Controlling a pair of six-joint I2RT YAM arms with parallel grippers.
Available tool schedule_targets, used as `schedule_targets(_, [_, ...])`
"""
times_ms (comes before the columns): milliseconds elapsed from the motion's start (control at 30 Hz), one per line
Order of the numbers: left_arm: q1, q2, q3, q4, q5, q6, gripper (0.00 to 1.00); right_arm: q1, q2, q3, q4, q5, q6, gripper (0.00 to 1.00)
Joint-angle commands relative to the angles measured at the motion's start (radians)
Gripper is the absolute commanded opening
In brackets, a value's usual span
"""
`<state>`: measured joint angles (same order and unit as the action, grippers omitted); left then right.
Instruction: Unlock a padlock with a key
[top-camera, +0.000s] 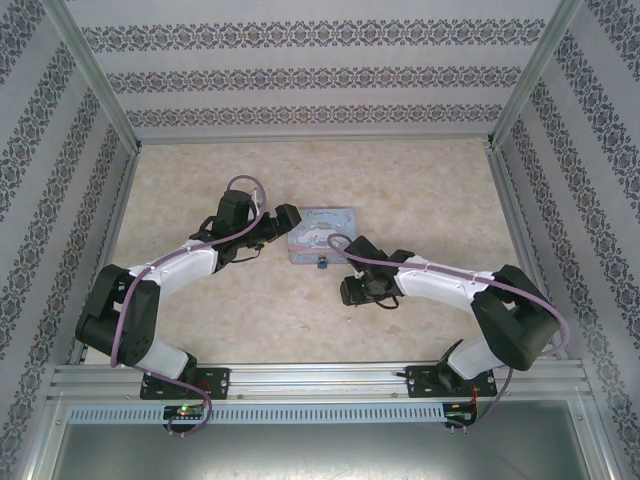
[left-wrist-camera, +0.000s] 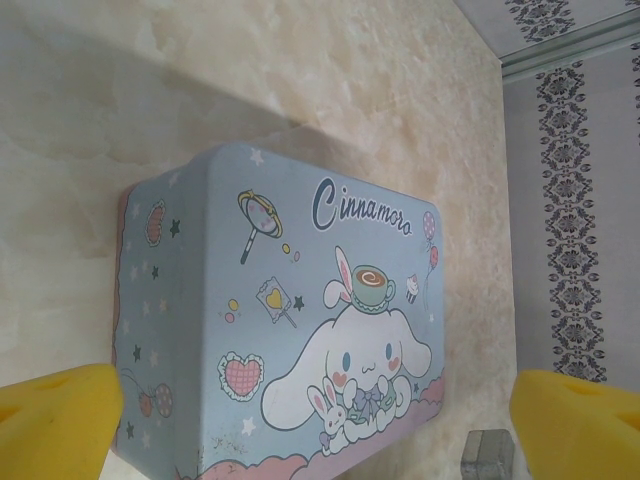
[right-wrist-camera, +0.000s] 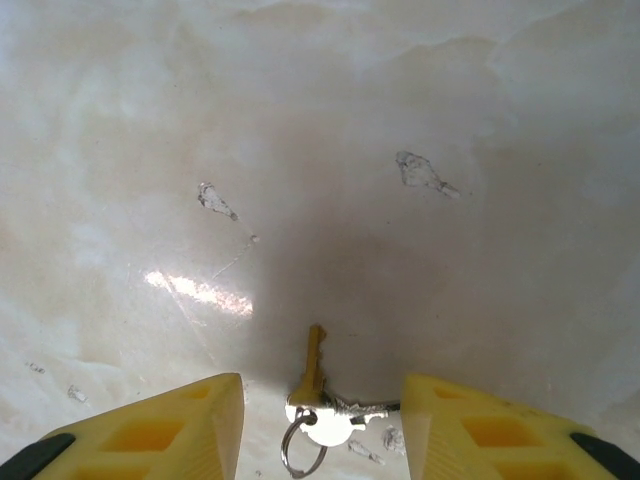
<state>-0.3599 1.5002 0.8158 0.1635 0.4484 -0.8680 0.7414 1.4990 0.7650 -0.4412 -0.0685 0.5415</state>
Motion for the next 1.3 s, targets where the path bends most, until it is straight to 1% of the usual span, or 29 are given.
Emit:
schedule_targets(0, [-0.002,-0.014,0.004,0.021,0.01,0.004,0.99,-0.005,0.042,0.024,0.019,-0.01,-0.025,0.46])
schedule_targets(133, [-0.003,-0.013,0.005,0.021,0.01,0.004,0.99,-0.006,0.067,0.019,0.024,-0.021,-0.021,0.46])
schedule_targets(300, [-0.003,-0.009,0.005,0.03,0.012,0.003,0.99,0.003,0.046,-0.018,0.021,-0.037,0.006,0.44])
schedule_targets(500, [-0.004,0.0,0.006,0.04,0.013,0.001,0.99,0.045,-0.006,-0.063,0.011,-0.039,0.05,0.43])
schedule_targets(767, [-0.003,0.003,0.005,0.042,0.009,0.001,0.99,0.093,-0.035,-0.096,0.002,-0.025,0.104,0.42])
schedule_targets(967, [-0.002,0.007,0.002,0.048,0.008,-0.003,0.99,0.103,-0.026,-0.08,-0.023,0.037,0.139,0.41])
schedule_targets(1133, [-0.003,0.007,0.002,0.049,0.008,-0.003,0.99,0.129,0.017,-0.028,-0.08,0.125,0.171,0.39])
schedule_targets(1267, [-0.002,0.006,-0.001,0.053,0.009,-0.005,0.99,0.151,0.055,0.001,-0.106,0.162,0.188,0.39])
